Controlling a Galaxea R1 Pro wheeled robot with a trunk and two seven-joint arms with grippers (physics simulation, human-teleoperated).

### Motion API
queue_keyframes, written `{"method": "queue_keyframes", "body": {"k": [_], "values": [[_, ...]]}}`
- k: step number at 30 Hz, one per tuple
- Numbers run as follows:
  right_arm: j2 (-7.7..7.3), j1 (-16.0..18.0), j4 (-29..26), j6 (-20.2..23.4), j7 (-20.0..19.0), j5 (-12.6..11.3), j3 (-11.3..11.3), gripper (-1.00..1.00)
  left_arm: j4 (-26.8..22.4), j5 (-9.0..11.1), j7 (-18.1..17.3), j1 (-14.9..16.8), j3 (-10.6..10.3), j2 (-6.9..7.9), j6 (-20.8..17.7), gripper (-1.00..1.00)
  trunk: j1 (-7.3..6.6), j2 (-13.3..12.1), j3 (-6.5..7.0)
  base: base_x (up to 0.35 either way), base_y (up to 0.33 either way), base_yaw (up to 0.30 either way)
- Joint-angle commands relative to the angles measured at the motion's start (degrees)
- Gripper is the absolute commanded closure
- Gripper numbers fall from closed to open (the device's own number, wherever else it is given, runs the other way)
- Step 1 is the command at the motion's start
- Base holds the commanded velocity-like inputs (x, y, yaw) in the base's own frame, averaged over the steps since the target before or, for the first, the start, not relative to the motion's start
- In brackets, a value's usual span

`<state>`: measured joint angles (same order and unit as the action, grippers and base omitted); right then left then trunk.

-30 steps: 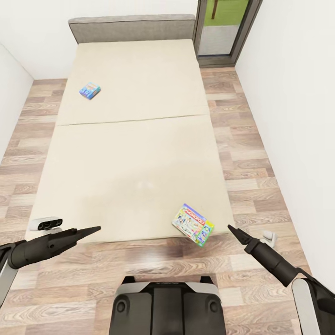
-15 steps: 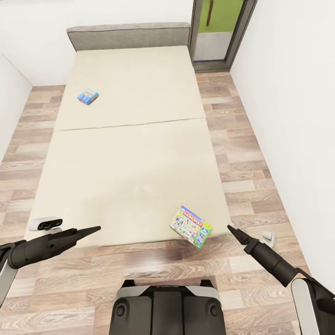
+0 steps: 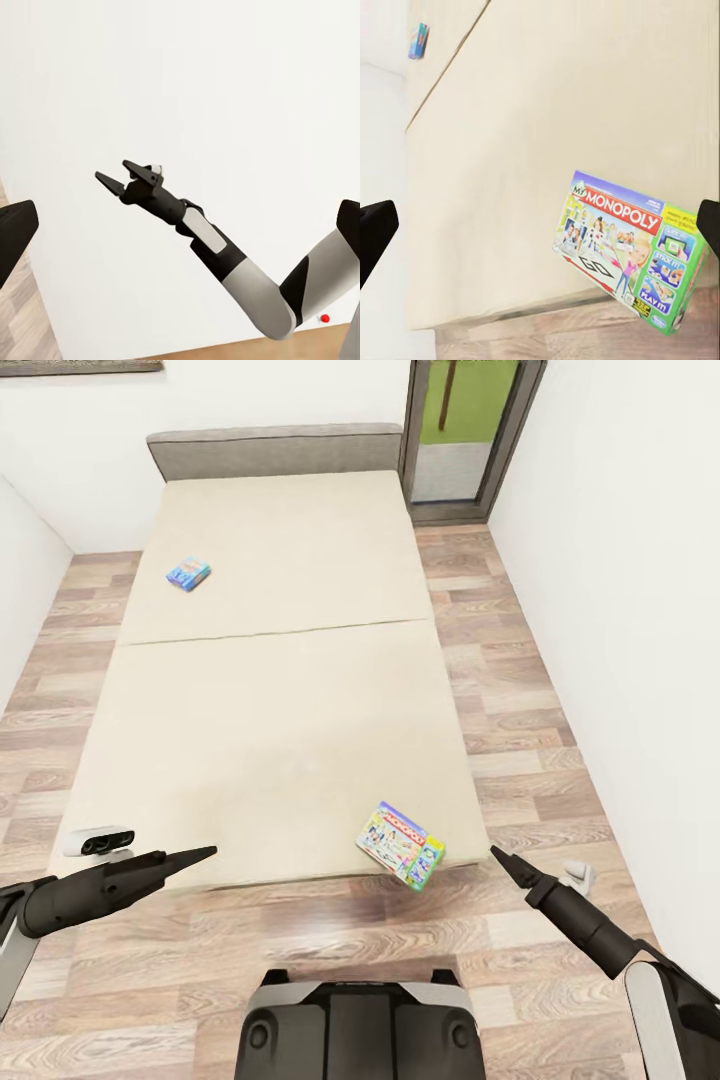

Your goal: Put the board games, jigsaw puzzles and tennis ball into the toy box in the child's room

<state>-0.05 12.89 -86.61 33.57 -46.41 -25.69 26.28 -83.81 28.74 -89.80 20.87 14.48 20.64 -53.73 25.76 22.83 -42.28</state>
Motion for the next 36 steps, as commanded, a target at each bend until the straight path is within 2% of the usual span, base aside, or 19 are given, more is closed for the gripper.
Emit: {"method": "queue_keyframes", "body": {"k": [1, 13, 36], "values": [[-0.03, 0.0, 0.0, 0.4, -0.1, -0.3, 0.0, -1.0, 0.0, 0.0, -0.2, 0.0, 0.0, -0.02, -0.6, -1.0, 0.02, 0.1, 0.03, -0.147, -0.21, 0.0], [0.48, 0.0, 0.1, 0.2, 0.1, 0.1, -0.3, -1.0, 0.0, 0.0, -0.2, 0.0, 0.0, -0.18, -0.6, -1.0, 0.02, 0.1, 1.16, -0.122, -0.19, 0.0], [0.4, 0.0, 0.1, 0.2, 0.1, 0.1, -0.4, -1.0, 0.0, 0.0, -0.2, 0.0, -0.2, -0.25, -0.6, -1.0, 0.02, 0.1, 3.33, -0.005, -0.015, 0.0]]}}
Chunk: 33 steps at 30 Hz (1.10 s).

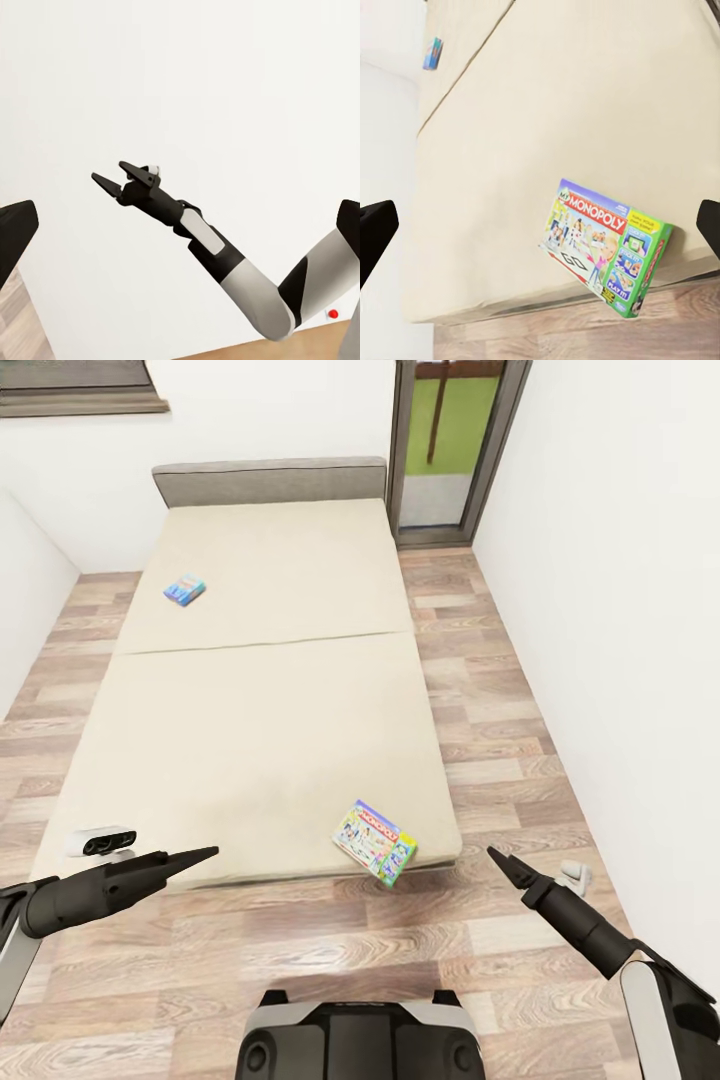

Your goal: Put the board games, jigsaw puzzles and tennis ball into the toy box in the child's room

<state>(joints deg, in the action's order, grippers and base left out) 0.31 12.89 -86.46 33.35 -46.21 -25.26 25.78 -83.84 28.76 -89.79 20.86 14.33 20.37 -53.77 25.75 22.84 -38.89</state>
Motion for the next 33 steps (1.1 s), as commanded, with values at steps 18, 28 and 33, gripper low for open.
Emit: {"method": "queue_keyframes", "body": {"k": [18, 28, 33], "values": [[0.04, 0.0, 0.0, 0.4, -0.1, -0.2, 0.1, -1.0, 0.0, 0.0, -0.2, 0.0, -0.2, -0.05, -0.5, -1.0, 0.03, 0.1, 1.64, 0.0, 0.0, 0.0], [0.09, 0.0, 0.0, 0.4, -0.1, -0.2, 0.1, -1.0, 0.0, 0.0, -0.2, 0.0, -0.2, -0.07, -0.5, -1.0, 0.03, 0.1, 2.59, 0.0, 0.0, 0.0], [0.11, 0.0, 0.0, 0.4, -0.1, -0.2, 0.1, -1.0, 0.0, 0.0, -0.2, 0.0, -0.2, -0.07, -0.5, -1.0, 0.03, 0.1, 3.06, 0.0, 0.0, 0.0]]}}
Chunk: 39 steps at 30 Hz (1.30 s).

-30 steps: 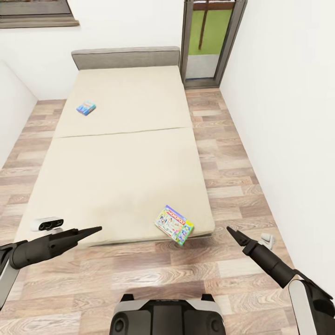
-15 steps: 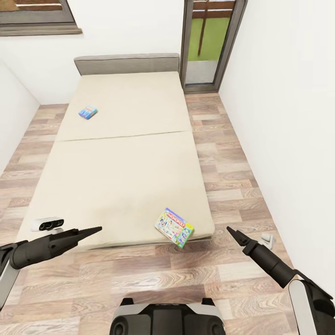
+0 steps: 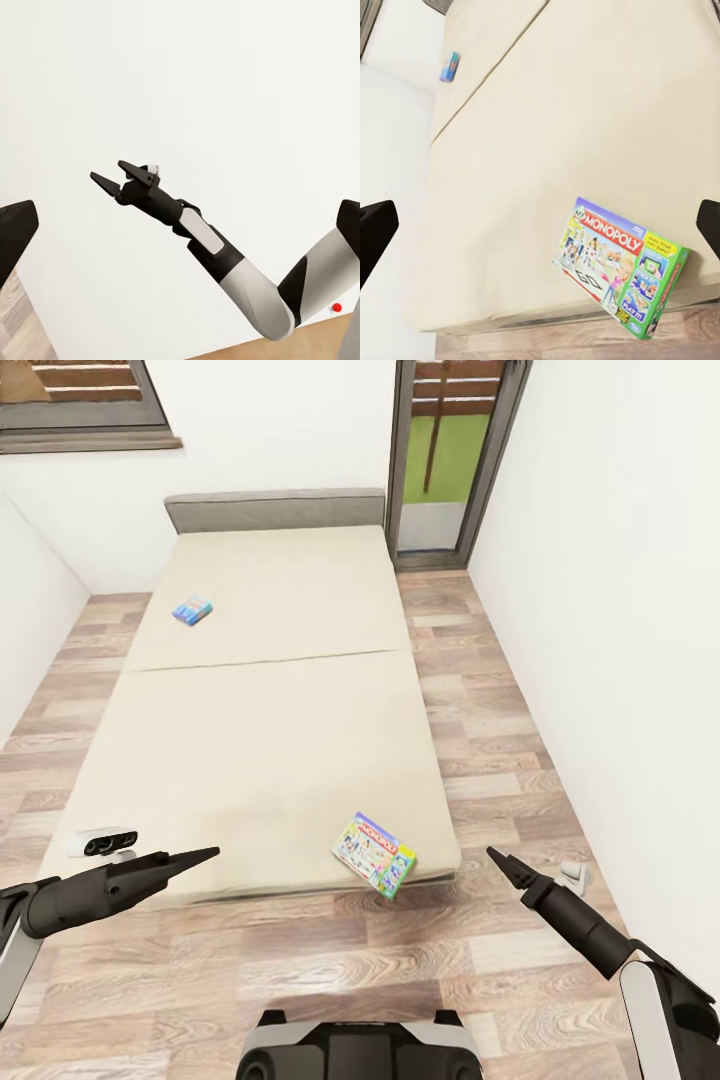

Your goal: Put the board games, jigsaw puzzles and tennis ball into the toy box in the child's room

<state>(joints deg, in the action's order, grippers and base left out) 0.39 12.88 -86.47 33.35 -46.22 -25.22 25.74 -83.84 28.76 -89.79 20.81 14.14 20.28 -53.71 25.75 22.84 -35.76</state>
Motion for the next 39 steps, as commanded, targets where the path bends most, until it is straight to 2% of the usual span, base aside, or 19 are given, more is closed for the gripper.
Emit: {"method": "queue_keyframes", "body": {"k": [1, 39], "values": [[0.04, 0.0, 0.0, 0.4, -0.1, -0.3, 0.1, -1.0, 0.0, 0.0, -0.2, 0.0, 0.0, 0.02, -0.6, -1.0, 0.03, 0.1, 0.03, 0.0, 0.0, 0.0], [0.05, 0.0, 0.0, 0.4, -0.1, -0.4, 0.1, -1.0, 0.0, -0.1, -0.2, 0.0, -0.1, -0.07, -0.6, -1.0, 0.03, 0.1, 3.62, 0.0, 0.0, 0.0]]}}
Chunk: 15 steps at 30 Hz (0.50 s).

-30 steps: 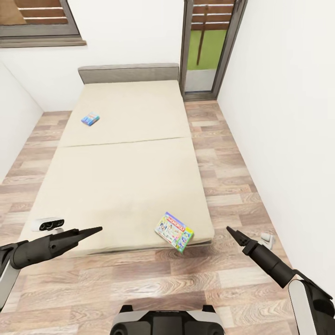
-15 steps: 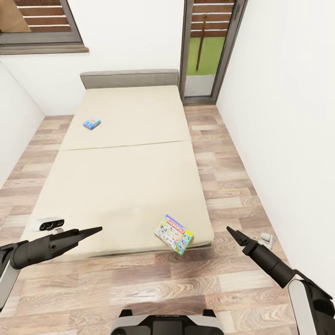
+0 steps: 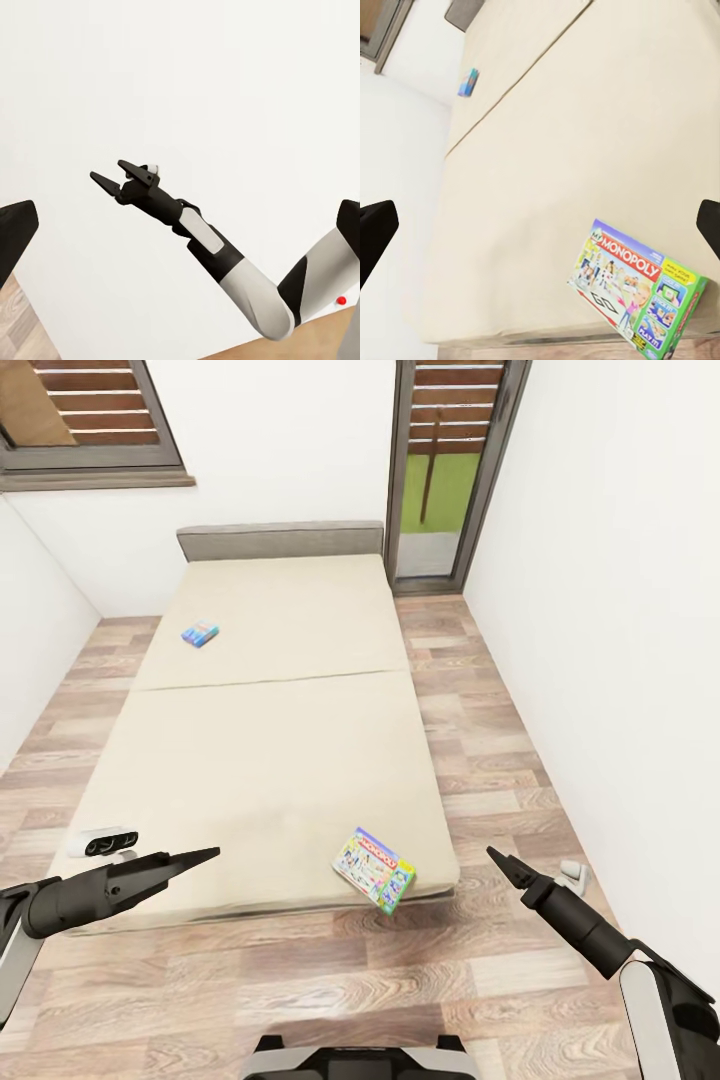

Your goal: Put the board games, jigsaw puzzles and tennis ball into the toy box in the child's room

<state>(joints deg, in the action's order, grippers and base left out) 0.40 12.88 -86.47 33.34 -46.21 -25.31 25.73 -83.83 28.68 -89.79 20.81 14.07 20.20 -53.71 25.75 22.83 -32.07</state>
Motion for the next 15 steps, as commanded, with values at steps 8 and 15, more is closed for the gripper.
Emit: {"method": "queue_keyframes", "body": {"k": [8, 15], "values": [[0.08, 0.0, 0.0, 0.4, -0.1, -0.3, 0.1, -1.0, 0.0, -0.1, -0.2, 0.0, 0.0, 0.02, -0.6, -1.0, 0.03, 0.1, 0.69, 0.0, 0.0, 0.0], [0.12, 0.0, 0.0, 0.4, -0.1, -0.3, 0.1, -1.0, 0.0, -0.2, -0.2, 0.0, 0.0, 0.03, -0.6, -1.0, 0.03, 0.1, 1.35, 0.0, 0.0, 0.0]]}}
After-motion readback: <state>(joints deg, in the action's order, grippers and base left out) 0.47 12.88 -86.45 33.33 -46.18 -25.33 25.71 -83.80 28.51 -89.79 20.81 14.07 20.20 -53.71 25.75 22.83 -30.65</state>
